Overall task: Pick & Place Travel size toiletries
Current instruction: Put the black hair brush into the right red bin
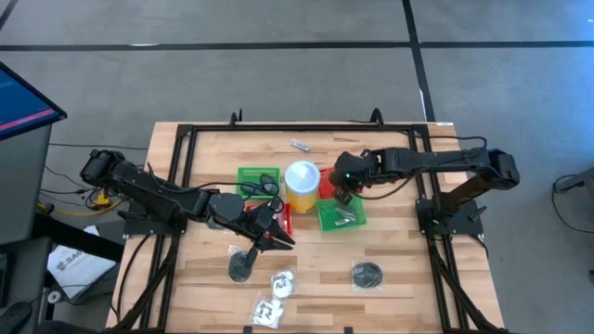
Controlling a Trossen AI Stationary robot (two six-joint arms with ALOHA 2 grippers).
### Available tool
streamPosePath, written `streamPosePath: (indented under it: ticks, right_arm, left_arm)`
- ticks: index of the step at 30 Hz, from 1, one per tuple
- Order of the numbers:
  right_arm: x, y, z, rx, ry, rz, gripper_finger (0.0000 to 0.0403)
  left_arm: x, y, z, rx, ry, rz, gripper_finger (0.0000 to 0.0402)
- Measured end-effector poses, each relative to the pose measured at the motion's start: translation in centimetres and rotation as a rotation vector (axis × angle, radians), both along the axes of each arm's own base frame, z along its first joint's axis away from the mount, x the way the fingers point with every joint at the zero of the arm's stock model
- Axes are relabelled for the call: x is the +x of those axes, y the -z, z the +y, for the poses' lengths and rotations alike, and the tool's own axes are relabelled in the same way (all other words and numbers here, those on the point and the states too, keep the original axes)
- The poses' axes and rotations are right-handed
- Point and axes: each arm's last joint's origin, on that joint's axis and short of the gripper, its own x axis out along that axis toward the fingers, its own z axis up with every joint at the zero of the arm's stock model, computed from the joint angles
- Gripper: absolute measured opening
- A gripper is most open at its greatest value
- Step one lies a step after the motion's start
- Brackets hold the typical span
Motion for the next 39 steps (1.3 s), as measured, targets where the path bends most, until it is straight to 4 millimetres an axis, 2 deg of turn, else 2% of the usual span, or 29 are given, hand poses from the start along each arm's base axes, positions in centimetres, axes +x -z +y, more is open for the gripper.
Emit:
streamPosePath:
  ticks: [9, 13, 18, 22, 30, 39]
  right_arm:
    - [-1.0, 1.7, -2.7, 0.058, 0.083, 0.042, 0.0017]
    - [-1.1, 2.4, -3.8, 0.079, 0.114, 0.015, 0.0017]
    - [-2.4, 2.9, -4.9, 0.112, 0.151, -0.042, 0.0017]
    - [-3.8, 3.0, -5.1, 0.127, 0.171, -0.08, 0.0017]
    - [-5.6, 4.9, -4.9, 0.166, 0.203, -0.118, 0.0017]
    - [-5.4, 5.2, -4.9, 0.17, 0.209, -0.13, 0.0029]
  left_arm:
    - [-0.1, 0.1, -0.3, 0.003, 0.009, 0.009, 0.0057]
    - [-0.1, 0.1, -0.4, 0.003, 0.013, 0.011, 0.0057]
    - [-0.2, 0.1, -0.6, 0.004, 0.02, 0.014, 0.0057]
    - [-0.3, 0.2, -0.6, 0.007, 0.021, 0.023, 0.0057]
    - [-0.2, 0.2, -0.6, 0.01, 0.012, 0.024, 0.0057]
    - [-0.2, 0.2, -0.6, 0.01, 0.011, 0.024, 0.0057]
